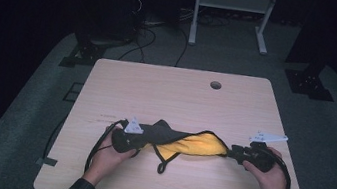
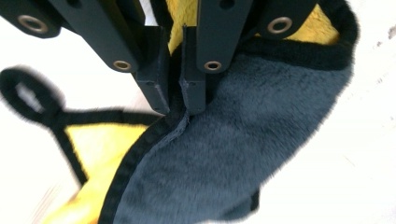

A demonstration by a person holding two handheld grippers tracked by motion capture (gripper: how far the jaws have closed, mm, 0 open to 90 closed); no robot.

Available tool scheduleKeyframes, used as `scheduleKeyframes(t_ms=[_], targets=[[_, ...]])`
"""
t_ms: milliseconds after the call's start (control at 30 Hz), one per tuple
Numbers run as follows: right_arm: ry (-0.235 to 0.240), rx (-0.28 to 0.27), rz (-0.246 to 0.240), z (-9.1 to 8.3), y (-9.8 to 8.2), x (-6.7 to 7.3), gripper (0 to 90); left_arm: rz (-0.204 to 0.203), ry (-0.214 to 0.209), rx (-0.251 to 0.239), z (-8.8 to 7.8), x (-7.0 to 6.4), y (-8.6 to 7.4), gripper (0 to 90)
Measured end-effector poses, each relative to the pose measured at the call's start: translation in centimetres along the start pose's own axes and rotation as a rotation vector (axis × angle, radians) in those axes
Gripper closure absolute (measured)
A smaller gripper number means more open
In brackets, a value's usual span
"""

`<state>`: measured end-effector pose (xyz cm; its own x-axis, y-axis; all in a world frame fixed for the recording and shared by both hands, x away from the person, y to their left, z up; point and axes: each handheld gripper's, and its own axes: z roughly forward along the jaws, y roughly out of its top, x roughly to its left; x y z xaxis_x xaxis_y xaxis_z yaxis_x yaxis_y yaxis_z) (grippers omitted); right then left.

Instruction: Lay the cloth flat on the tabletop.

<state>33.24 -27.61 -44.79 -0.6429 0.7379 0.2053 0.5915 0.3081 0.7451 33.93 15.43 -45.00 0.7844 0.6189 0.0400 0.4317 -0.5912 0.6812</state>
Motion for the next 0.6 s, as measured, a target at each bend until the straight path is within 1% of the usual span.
scheduleKeyframes(t_ms=[33,67,100,133,167,200,233,267,300,333,367,433,467,533,600], targets=[[-0.007,0.009,-0.001,0.0,-0.3,-0.1,62.1,-0.023,-0.011,-0.040,-0.6,0.3,0.3,83.2],[-0.010,0.018,0.004,0.1,-0.5,-0.3,61.4,-0.023,-0.011,-0.040,-0.6,0.3,0.3,83.3],[-0.016,0.025,0.008,0.3,-0.7,-0.5,60.8,-0.038,-0.022,-0.067,-1.1,0.4,0.4,83.4],[-0.016,0.025,0.008,0.3,-0.7,-0.5,60.8,-0.049,-0.023,-0.095,-1.5,0.6,0.6,83.4],[-0.018,0.032,0.015,0.5,-0.9,-0.6,60.9,-0.059,-0.023,-0.131,-2.2,0.9,0.8,83.3],[-0.012,0.045,0.017,1.2,-1.0,-0.8,60.6,-0.087,-0.022,-0.186,-3.1,1.2,1.1,83.4],[-0.007,0.050,0.017,1.5,-1.0,-0.8,60.6,-0.087,-0.022,-0.186,-3.1,1.2,1.1,83.4],[-0.009,0.057,0.016,1.8,-1.0,-0.7,61.0,-0.100,-0.011,-0.220,-4.0,1.8,1.2,83.4],[-0.008,0.062,0.012,2.1,-0.9,-0.7,62.4,-0.100,-0.011,-0.220,-4.0,1.8,1.2,83.4],[-0.008,0.062,0.012,2.1,-0.9,-0.7,62.4,-0.110,-0.012,-0.233,-4.3,2.0,1.2,83.4],[-0.007,0.067,0.015,2.4,-0.8,-0.6,64.8,-0.122,-0.012,-0.252,-4.6,2.2,1.1,83.4],[-0.025,0.065,0.009,2.9,-0.6,-0.5,78.5,-0.127,-0.002,-0.265,-5.0,2.4,1.0,83.6],[-0.031,0.066,0.002,3.1,-0.4,-0.5,83.1,-0.131,0.007,-0.272,-5.3,2.6,1.0,83.6],[-0.055,0.035,-0.010,2.7,0.3,-0.5,86.2,-0.136,0.022,-0.291,-5.9,2.8,0.9,83.8],[-0.059,-0.005,-0.007,1.7,1.1,-0.4,86.7,-0.145,0.042,-0.325,-7.1,3.2,1.0,83.9]])
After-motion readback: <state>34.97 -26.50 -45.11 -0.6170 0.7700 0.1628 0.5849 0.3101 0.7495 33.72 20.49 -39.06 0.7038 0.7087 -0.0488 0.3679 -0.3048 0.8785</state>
